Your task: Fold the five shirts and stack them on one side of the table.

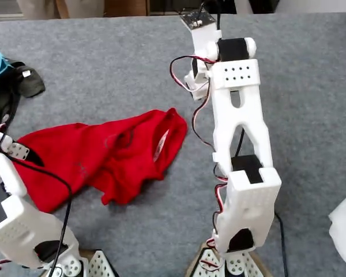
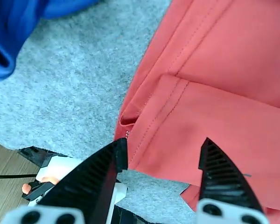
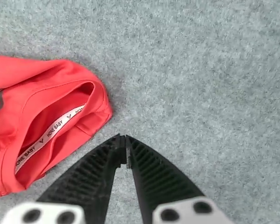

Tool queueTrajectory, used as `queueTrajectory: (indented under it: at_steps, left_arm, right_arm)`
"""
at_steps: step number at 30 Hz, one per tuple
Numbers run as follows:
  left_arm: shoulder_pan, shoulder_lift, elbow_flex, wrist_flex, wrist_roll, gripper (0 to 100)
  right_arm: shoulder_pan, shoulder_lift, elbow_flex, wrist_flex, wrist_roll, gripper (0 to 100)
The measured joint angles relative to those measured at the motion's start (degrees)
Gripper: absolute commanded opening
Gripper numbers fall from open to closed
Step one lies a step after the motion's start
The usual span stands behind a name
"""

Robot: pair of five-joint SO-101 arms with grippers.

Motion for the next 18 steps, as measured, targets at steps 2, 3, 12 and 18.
queueTrajectory:
  at_steps: [2,3,12,18]
  left_arm:
    - [0.6,1.8,0.0,0.0,0.0,24]
    - [0.7,3.0,0.0,-0.1,0.0,21]
    - [1.0,14.9,-2.8,-1.2,0.0,2]
    - [1.0,16.6,-5.6,-1.2,0.0,2]
  right_arm:
    - [0.0,1.0,0.0,0.0,0.0,0.7]
    - [0.0,1.3,0.0,0.0,0.0,0.7]
    - [0.0,2.3,0.0,-1.1,0.0,0.7]
    - [0.0,2.3,0.0,-1.4,0.0,0.7]
